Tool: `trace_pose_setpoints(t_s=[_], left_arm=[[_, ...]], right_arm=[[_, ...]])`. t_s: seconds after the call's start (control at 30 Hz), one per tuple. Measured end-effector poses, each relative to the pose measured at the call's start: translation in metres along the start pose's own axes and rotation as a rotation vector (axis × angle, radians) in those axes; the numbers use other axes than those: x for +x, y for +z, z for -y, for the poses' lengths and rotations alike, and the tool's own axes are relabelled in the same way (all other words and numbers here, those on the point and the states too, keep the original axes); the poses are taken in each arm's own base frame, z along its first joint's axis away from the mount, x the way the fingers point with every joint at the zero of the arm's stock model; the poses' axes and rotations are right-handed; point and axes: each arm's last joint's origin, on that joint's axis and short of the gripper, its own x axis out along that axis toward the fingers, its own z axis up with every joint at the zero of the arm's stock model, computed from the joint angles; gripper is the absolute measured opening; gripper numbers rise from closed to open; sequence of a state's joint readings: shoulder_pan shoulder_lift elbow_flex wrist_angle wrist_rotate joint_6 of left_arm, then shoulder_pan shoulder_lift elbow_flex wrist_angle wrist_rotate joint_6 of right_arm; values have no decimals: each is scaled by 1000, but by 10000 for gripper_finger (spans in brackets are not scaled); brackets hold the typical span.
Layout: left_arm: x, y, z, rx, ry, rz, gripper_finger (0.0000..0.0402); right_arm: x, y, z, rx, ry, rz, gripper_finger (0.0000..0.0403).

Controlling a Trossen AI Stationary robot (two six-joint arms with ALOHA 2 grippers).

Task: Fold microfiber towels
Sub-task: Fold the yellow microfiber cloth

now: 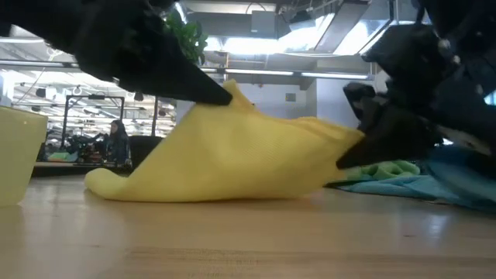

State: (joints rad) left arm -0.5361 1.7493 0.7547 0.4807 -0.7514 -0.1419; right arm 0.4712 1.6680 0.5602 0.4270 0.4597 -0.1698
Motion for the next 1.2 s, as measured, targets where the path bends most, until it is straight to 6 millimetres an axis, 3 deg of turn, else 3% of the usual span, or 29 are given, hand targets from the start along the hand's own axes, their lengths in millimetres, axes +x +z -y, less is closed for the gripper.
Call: trace_pose_setpoints(t_s=[0.43, 0.67, 0.9, 1.2], left_arm=[[19, 6, -22, 39, -34, 2, 0], [5, 30, -31, 59, -34, 77, 0], [-15, 53, -44, 68, -30, 135, 0], [-21, 56, -46, 72, -33, 134, 0]], right_arm=[[-43, 17, 45, 62, -43, 0, 2], [-61, 23, 61, 96, -63, 36, 2], [-67, 29, 70, 160, 21, 120, 1], [-66, 30, 68, 248, 141, 146, 7]])
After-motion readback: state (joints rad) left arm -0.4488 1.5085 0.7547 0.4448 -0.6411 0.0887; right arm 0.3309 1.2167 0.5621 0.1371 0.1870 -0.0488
